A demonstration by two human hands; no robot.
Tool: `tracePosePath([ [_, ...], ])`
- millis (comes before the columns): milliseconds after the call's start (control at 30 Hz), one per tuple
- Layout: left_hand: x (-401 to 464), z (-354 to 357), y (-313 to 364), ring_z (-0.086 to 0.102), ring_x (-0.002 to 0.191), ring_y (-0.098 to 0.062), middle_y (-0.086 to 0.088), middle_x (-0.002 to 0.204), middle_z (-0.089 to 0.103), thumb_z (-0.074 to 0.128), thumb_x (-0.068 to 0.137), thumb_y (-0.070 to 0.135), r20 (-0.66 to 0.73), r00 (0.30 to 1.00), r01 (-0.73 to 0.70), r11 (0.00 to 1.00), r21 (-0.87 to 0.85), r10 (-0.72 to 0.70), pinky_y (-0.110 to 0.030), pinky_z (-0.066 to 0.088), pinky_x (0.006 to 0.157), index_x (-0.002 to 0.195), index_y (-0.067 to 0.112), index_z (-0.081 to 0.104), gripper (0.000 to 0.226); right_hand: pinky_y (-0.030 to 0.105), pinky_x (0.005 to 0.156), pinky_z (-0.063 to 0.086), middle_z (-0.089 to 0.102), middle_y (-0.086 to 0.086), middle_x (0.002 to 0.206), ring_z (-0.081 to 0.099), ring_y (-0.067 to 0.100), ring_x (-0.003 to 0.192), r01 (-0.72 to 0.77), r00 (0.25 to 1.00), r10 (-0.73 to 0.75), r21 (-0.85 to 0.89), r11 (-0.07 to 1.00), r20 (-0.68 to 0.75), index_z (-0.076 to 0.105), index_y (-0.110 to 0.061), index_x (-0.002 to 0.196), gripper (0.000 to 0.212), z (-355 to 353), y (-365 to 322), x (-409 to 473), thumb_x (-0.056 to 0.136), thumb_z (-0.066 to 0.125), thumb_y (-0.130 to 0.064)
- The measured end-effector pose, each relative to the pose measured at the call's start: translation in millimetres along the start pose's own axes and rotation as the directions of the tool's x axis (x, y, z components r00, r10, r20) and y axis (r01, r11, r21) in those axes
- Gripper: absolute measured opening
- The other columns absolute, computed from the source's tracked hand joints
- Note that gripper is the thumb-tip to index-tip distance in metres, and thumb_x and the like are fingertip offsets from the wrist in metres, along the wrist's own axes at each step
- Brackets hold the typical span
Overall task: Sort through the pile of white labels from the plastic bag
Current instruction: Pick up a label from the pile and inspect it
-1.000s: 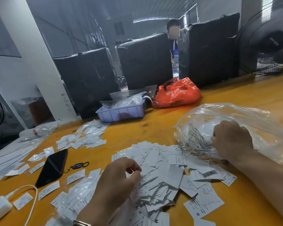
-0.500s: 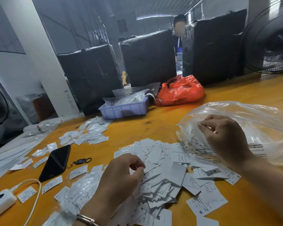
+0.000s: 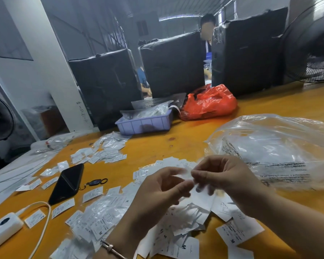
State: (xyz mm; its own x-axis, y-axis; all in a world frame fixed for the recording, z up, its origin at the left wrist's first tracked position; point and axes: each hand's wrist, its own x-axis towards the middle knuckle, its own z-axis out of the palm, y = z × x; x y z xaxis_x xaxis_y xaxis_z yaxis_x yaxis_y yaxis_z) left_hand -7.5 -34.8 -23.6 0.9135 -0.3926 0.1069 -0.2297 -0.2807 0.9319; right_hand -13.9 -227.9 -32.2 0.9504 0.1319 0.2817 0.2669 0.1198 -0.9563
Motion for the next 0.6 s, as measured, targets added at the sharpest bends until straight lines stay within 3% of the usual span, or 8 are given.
tracePosePath([
  [133,-1,8,1,0.070,0.064,-0.017,-0.009,0.072,0.075,0.080,0.076,0.031,-0.003,1.000,-0.022,0.999,-0.038,0.022,-0.017,0.046,0.055,0.078,0.018,0.072,0.015,0.024,0.049,0.047,0.068,0.016,0.065,0.062,0.020,0.056,0.055,0.999,-0.054,-0.052,0.997,0.006,0.067,0.003,0.073,0.025,6,-1,-4,0.068,0.078,-0.018],
  [267,-1,1,0,0.067,0.059,-0.018,-0.012,0.068,0.073,0.074,0.084,0.011,-0.072,0.997,-0.036,0.996,-0.076,0.031,-0.018,0.046,0.054,0.074,0.010,0.073,0.010,0.022,0.050,0.048,0.070,0.011,0.067,0.062,0.016,0.056,0.031,0.998,-0.038,-0.107,0.994,-0.059,0.068,-0.002,0.074,0.025,-2,-3,-1,0.067,0.075,-0.025],
  [367,-2,-4,0,0.066,0.058,-0.017,-0.013,0.068,0.072,0.072,0.085,0.007,-0.126,0.991,-0.038,0.998,-0.045,0.032,-0.018,0.046,0.054,0.072,0.011,0.073,0.014,0.020,0.051,0.049,0.069,0.008,0.065,0.062,0.014,0.056,0.112,0.951,-0.199,-0.336,0.935,-0.238,0.069,-0.005,0.075,0.016,-23,-4,5,0.072,0.074,-0.020],
  [400,-2,-4,-1,0.066,0.060,-0.016,-0.012,0.068,0.072,0.072,0.085,0.008,-0.150,0.988,-0.035,0.999,-0.034,0.029,-0.018,0.046,0.054,0.071,0.011,0.072,0.015,0.022,0.054,0.051,0.069,0.005,0.064,0.063,0.015,0.057,0.137,0.908,-0.303,-0.478,0.868,-0.290,0.071,-0.006,0.076,0.010,-31,-4,8,0.075,0.075,-0.015],
  [467,-1,-6,0,0.065,0.065,-0.015,-0.010,0.071,0.071,0.073,0.084,0.012,-0.191,0.981,-0.030,0.999,-0.026,0.025,-0.017,0.047,0.056,0.072,0.009,0.070,0.013,0.030,0.060,0.054,0.071,0.004,0.071,0.065,0.018,0.064,0.100,0.790,-0.521,-0.769,0.631,-0.324,0.074,-0.008,0.080,0.002,-47,-3,13,0.079,0.075,-0.007],
  [533,-2,-7,1,0.064,0.069,-0.014,-0.009,0.077,0.072,0.075,0.078,0.019,-0.196,0.980,-0.029,0.999,-0.016,0.026,-0.017,0.048,0.058,0.074,0.005,0.068,0.016,0.032,0.066,0.053,0.073,0.009,0.078,0.067,0.026,0.071,0.018,0.691,-0.651,-0.893,0.450,-0.315,0.075,-0.007,0.085,0.008,-60,-2,17,0.078,0.075,-0.002],
  [600,-2,-8,2,0.068,0.072,-0.013,-0.009,0.080,0.075,0.071,0.076,0.010,-0.183,0.983,-0.021,0.999,-0.035,0.015,-0.017,0.050,0.059,0.072,0.000,0.065,0.012,0.032,0.069,0.050,0.074,0.012,0.079,0.068,0.030,0.072,-0.015,0.602,-0.739,-0.930,0.369,-0.302,0.075,-0.005,0.086,0.010,-73,-6,19,0.077,0.074,0.001],
])
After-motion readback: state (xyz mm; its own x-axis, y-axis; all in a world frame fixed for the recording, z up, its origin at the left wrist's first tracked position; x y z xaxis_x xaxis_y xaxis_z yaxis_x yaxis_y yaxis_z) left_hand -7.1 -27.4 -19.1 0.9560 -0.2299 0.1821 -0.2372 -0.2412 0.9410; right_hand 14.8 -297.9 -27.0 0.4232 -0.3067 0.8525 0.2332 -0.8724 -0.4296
